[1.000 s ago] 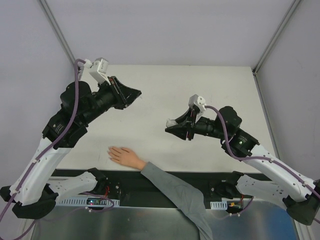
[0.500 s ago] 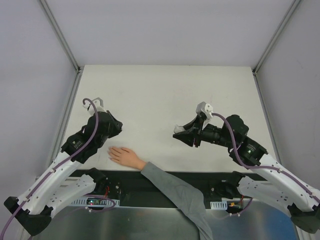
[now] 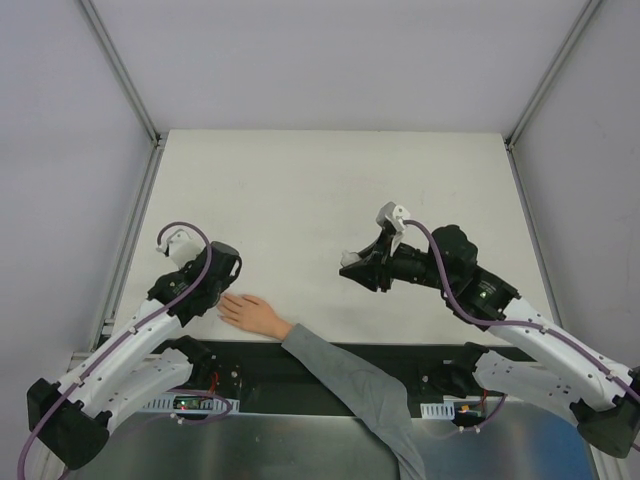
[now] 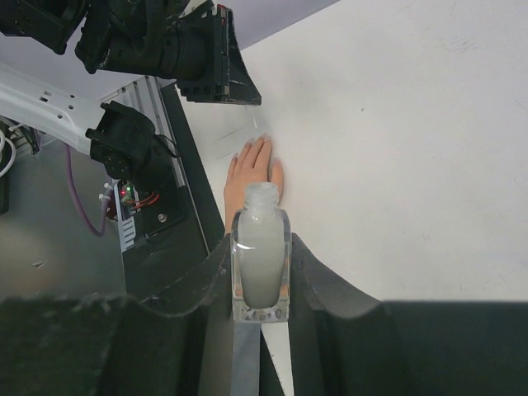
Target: Paint the nails
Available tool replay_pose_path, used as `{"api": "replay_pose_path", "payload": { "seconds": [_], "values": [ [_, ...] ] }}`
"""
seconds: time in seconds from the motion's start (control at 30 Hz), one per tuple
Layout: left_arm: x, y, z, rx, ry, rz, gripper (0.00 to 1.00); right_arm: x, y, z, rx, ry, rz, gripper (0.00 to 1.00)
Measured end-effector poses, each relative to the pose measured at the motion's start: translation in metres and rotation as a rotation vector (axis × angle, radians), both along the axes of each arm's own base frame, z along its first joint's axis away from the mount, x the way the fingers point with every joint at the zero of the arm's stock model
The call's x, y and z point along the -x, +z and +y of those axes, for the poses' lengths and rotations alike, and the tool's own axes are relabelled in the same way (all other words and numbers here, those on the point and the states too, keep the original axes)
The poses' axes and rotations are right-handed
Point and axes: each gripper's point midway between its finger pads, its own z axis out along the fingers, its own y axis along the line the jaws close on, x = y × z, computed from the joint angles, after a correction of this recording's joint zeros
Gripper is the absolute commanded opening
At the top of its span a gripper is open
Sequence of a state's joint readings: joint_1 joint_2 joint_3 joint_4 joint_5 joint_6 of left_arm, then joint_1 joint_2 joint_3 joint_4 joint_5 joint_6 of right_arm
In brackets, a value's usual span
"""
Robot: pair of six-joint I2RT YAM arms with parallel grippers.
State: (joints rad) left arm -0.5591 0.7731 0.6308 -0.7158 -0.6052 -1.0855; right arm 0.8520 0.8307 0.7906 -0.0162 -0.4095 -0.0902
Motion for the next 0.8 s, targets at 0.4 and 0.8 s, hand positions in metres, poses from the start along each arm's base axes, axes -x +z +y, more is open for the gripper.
{"api": "replay_pose_path", "payload": {
  "seconds": [0.4, 0.8],
  "values": [
    [0.007, -0.031, 0.036, -0.078, 0.2, 0.104, 0.0, -0.004, -0.01, 0.003, 0.025, -0.003, 0.018, 0.0],
    [-0.008, -0.038, 0.041, -0.093, 0.214, 0.113, 0.0, -0.005, -0.014, 0.004, 0.037, -0.004, 0.024, 0.0]
  ]
}}
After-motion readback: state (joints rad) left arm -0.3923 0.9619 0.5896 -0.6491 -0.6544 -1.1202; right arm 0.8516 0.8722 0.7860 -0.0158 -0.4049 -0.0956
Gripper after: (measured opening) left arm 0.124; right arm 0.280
